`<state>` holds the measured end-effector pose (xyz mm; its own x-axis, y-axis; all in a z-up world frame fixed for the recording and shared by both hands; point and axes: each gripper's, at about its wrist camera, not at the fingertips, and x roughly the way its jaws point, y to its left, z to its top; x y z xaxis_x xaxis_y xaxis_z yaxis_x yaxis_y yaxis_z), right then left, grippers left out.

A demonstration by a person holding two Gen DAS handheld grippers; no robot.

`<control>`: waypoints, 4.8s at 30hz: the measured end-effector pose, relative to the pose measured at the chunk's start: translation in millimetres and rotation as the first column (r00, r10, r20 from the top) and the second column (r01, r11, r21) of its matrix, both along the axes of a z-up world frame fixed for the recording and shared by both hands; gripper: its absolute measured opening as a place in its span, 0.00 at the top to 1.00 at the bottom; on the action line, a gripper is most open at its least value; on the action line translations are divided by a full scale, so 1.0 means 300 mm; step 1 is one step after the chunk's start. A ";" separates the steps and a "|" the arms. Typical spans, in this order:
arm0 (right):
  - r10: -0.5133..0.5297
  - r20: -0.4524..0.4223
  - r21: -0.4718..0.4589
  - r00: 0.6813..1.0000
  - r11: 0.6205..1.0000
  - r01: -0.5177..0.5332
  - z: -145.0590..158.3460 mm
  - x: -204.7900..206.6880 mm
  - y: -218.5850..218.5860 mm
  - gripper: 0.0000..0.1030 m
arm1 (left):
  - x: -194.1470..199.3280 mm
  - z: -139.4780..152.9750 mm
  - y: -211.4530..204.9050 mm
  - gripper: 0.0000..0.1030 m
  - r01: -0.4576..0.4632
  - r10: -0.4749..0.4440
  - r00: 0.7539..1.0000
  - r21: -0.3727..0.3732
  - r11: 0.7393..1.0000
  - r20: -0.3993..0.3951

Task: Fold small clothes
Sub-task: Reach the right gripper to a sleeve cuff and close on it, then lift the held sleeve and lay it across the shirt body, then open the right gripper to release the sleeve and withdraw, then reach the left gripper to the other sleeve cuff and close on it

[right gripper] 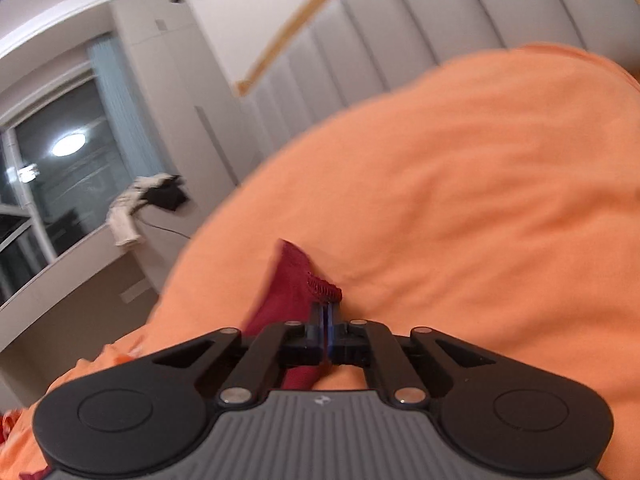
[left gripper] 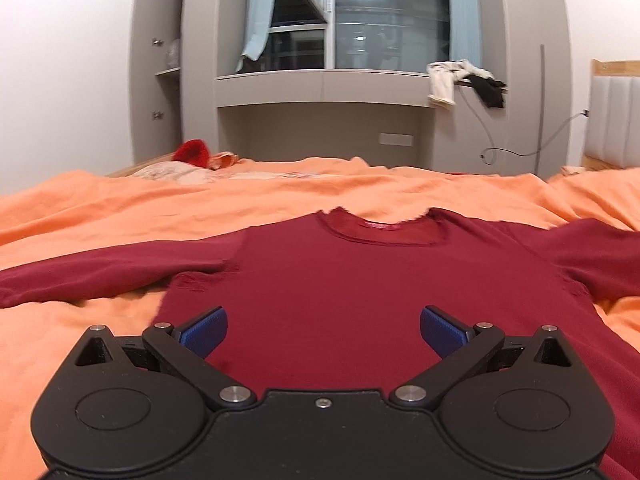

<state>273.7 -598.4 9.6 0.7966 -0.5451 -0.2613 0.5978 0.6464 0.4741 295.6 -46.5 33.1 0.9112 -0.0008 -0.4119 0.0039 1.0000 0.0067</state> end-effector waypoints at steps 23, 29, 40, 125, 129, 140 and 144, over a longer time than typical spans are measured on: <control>0.756 -0.229 -0.474 0.613 0.464 -0.749 0.410 0.275 1.093 0.99 | -0.004 0.138 0.357 0.01 -0.256 0.256 0.966 -0.192 0.948 -0.024; 0.817 -0.405 -0.460 0.411 0.206 -0.864 0.289 0.257 1.352 0.99 | 0.011 0.136 0.467 0.01 -0.345 0.335 0.939 -0.274 0.898 -0.083; 0.744 -0.640 -0.349 0.192 -0.060 -0.935 0.060 0.069 1.526 0.60 | 0.021 0.110 0.495 0.01 -0.365 0.333 0.931 -0.312 0.877 -0.150; 0.905 -0.061 -0.002 0.421 0.422 -0.907 0.114 0.004 0.767 0.00 | -0.082 0.019 1.130 0.01 -0.563 0.630 0.773 -0.534 0.631 -0.071; 0.911 -0.108 -0.030 0.399 0.398 -0.917 0.109 0.002 0.811 0.00 | -0.057 0.012 1.200 0.01 -0.600 0.689 0.719 -0.587 0.544 -0.096; 0.916 -0.127 0.034 0.380 0.387 -0.921 0.056 0.032 0.821 0.00 | -0.084 -0.027 1.296 0.95 -0.669 0.834 0.534 -0.672 0.317 -0.138; 0.916 -0.129 0.042 0.379 0.387 -0.921 0.051 0.033 0.824 0.00 | -0.100 0.001 1.288 0.96 -0.598 0.819 0.569 -0.719 0.353 -0.071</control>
<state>283.7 -351.1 24.8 0.7806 0.4922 -0.3851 -0.3269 0.8468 0.4196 265.7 340.1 33.3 0.7516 0.5598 -0.3489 -0.5997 0.3597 -0.7149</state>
